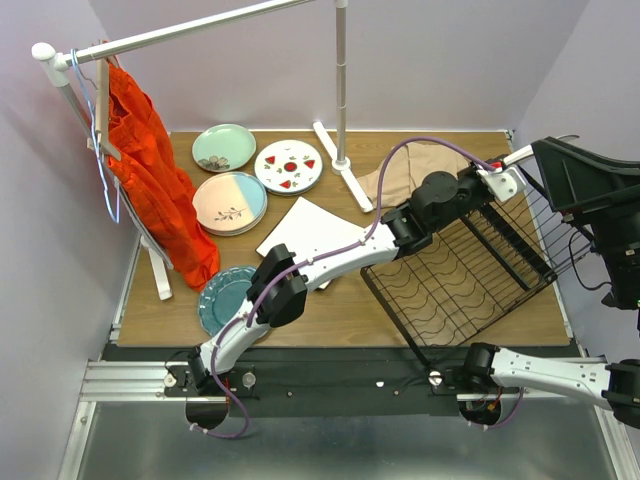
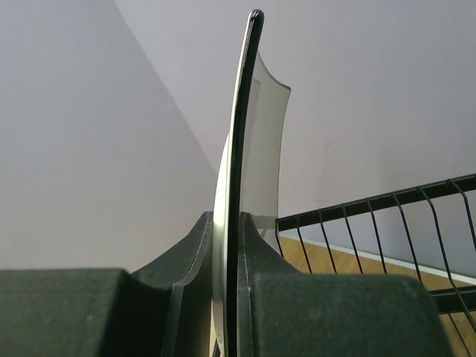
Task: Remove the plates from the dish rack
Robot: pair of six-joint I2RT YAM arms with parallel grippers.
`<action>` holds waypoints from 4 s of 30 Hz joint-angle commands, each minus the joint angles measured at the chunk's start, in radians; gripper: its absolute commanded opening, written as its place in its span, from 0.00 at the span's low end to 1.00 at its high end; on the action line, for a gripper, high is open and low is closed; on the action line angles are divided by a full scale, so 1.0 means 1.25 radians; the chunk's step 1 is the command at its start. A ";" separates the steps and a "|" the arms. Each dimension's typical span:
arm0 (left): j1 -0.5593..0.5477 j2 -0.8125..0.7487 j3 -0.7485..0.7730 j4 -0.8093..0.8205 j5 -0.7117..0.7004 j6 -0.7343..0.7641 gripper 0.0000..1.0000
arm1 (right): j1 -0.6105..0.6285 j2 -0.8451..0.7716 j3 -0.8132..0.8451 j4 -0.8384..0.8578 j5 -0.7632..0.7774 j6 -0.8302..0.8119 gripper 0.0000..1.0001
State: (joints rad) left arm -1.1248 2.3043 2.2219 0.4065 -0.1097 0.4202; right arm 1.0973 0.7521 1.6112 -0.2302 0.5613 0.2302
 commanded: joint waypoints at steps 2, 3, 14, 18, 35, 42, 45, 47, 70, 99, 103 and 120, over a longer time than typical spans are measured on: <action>-0.014 -0.066 0.014 0.112 0.034 0.026 0.00 | 0.000 -0.008 -0.008 0.017 0.030 -0.020 0.55; -0.014 -0.065 0.017 0.117 0.031 0.031 0.00 | 0.000 -0.008 -0.008 0.017 0.033 -0.021 0.55; -0.010 -0.037 0.101 0.133 0.018 0.063 0.00 | 0.000 -0.005 -0.007 0.022 0.036 -0.025 0.55; 0.003 -0.032 0.106 0.135 0.021 0.063 0.00 | 0.000 -0.005 -0.007 0.023 0.033 -0.025 0.55; 0.000 -0.133 0.003 0.217 0.062 -0.062 0.00 | 0.000 0.000 -0.002 0.027 0.038 -0.031 0.55; -0.001 -0.147 0.012 0.234 0.037 -0.065 0.00 | -0.002 0.001 0.002 0.027 0.043 -0.031 0.55; -0.001 -0.156 0.013 0.238 0.029 -0.073 0.00 | -0.002 0.001 0.003 0.027 0.037 -0.032 0.55; -0.001 -0.170 0.006 0.239 0.028 -0.085 0.00 | 0.000 0.000 0.002 0.027 0.036 -0.031 0.55; 0.085 -0.451 -0.302 0.306 -0.069 -0.584 0.00 | 0.000 -0.015 0.002 0.032 -0.101 -0.006 0.55; 0.371 -0.897 -0.987 -0.156 -0.517 -1.540 0.00 | 0.000 0.019 -0.074 0.032 -0.058 0.060 0.55; 0.373 -0.876 -0.996 -0.251 -0.517 -1.629 0.00 | -0.002 0.016 -0.091 0.032 -0.054 0.069 0.55; 0.372 -0.867 -1.174 -0.207 -0.538 -1.770 0.00 | -0.002 -0.036 -0.157 0.034 -0.033 0.086 0.55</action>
State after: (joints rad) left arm -0.6609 1.2606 0.7406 -0.0479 -0.6971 -1.6951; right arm 1.0973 0.7250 1.4353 -0.2008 0.4900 0.3229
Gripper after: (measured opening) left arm 0.208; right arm 0.546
